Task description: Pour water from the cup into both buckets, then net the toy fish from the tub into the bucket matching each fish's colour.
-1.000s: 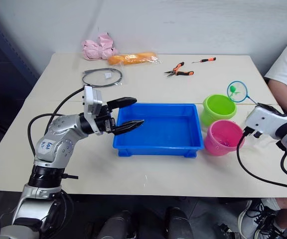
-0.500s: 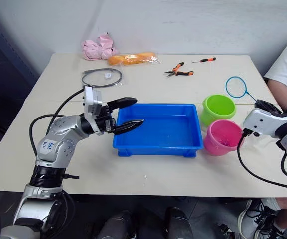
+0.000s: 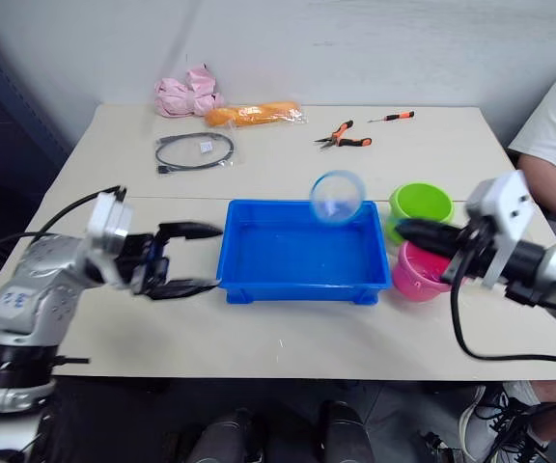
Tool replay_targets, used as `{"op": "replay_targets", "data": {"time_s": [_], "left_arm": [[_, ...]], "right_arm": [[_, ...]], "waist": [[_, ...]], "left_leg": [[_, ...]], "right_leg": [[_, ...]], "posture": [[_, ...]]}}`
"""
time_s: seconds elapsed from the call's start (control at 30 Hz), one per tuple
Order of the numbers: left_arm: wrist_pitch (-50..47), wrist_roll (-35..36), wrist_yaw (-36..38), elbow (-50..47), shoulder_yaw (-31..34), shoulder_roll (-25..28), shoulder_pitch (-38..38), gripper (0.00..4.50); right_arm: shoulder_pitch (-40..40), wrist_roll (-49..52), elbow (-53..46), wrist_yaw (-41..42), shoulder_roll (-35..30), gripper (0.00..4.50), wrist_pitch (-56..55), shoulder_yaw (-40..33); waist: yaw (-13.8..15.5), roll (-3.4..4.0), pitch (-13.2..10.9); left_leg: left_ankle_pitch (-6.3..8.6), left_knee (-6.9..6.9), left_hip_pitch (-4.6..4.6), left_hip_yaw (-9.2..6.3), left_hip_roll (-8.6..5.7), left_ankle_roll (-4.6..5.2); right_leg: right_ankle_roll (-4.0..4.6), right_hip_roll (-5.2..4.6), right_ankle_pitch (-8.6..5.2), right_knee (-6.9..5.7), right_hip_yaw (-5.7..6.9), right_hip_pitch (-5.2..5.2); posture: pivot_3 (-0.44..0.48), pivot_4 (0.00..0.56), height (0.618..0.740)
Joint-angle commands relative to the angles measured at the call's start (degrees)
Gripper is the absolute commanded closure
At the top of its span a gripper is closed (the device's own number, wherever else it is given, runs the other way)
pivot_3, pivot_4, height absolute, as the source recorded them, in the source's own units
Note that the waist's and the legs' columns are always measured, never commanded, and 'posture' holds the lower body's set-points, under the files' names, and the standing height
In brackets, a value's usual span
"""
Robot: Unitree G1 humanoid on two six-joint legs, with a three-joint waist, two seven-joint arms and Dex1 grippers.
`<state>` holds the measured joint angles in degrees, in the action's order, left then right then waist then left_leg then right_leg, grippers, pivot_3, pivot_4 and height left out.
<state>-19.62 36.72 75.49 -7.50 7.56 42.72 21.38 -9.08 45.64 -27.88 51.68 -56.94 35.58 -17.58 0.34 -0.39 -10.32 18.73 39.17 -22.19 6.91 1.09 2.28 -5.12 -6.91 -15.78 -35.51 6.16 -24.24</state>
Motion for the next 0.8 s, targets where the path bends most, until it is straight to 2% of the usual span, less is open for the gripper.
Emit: {"op": "replay_targets", "data": {"time_s": [0.03, 0.2, 0.27, 0.4, 0.53, 0.7, 0.77, 0.8], "left_arm": [[2.48, 0.52, 5.11, -2.73, 3.53, 4.32, -5.41, 0.04], [4.67, -0.75, 9.32, -2.45, 4.63, 8.51, -12.94, 0.04], [5.28, -1.55, 9.67, -1.73, 5.17, 9.63, -15.63, 0.04], [4.56, -0.93, 8.69, -3.43, 6.17, 10.35, -19.03, 0.04], [1.63, 0.38, 7.49, -6.27, 7.24, 11.44, -21.77, 0.04], [-0.32, -0.15, 7.27, -8.40, 7.64, 13.93, -22.77, 0.04], [-0.30, -0.03, 6.11, -8.32, 8.06, 13.65, -22.12, 0.00], [-0.27, -0.07, 5.28, -8.30, 8.34, 13.35, -22.01, 0.00]], "right_arm": [[1.85, 0.88, -6.55, 3.38, 0.79, 4.50, 0.27, 6.14], [2.23, -4.43, -7.11, 3.98, 5.24, 4.50, -2.04, 16.36], [1.91, -8.98, -3.93, 3.22, 9.25, 4.50, -3.80, 23.07], [0.15, -19.12, 4.05, 4.99, 13.85, 4.50, -11.56, 31.55], [-2.36, -25.19, 11.95, 6.61, 18.45, 4.50, -16.98, 36.69], [-4.39, -27.49, 18.79, 7.54, 22.69, 4.50, -18.80, 37.94], [-4.40, -27.80, 20.54, 8.52, 23.56, 3.64, -19.44, 37.98], [-4.33, -27.52, 21.01, 9.21, 23.72, 3.38, -18.81, 38.01]], "waist": [[-0.07, 0.00, 0.00], [-0.25, 0.00, 0.00], [-0.39, -0.11, 0.06], [-0.46, -0.10, 0.05], [-0.60, -0.11, 0.06], [-0.52, -0.10, 0.05], [-0.52, -0.10, 0.05], [-0.56, -0.10, 0.05]], "left_leg": [[0.02, 0.00, 0.00, -0.01, 0.00, 0.00], [0.03, 0.00, 0.00, 0.01, -0.18, 0.06], [0.04, 0.00, 0.01, -0.01, -0.21, 0.08], [0.05, -0.01, -0.04, 0.01, -0.24, 0.07], [0.06, -0.01, -0.04, 0.04, -0.23, 0.07], [0.05, -0.01, -0.03, 0.04, -0.22, 0.06], [0.06, -0.01, -0.03, 0.04, -0.23, 0.06], [0.06, -0.01, -0.03, 0.03, -0.23, 0.06]], "right_leg": [[0.02, -0.11, -0.01, 0.00, 0.04, 0.00], [0.07, -0.48, -0.04, 0.04, 0.25, -0.03], [0.08, -0.52, -0.04, 0.04, 0.28, -0.04], [0.10, -0.55, -0.06, 0.00, 0.30, -0.12], [0.10, -0.54, -0.06, -0.03, 0.29, -0.15], [0.11, -0.53, -0.06, -0.05, 0.30, -0.14], [0.11, -0.54, -0.06, -0.04, 0.30, -0.14], [0.11, -0.54, -0.06, -0.04, 0.29, -0.14]], "posture": [[0.000, 0.150, 0.740], [0.000, 0.150, 0.740], [0.000, 0.150, 0.740], [0.000, 0.150, 0.740], [0.000, 0.150, 0.740], [0.000, 0.150, 0.740], [0.000, 0.150, 0.740], [0.000, 0.150, 0.740]]}}
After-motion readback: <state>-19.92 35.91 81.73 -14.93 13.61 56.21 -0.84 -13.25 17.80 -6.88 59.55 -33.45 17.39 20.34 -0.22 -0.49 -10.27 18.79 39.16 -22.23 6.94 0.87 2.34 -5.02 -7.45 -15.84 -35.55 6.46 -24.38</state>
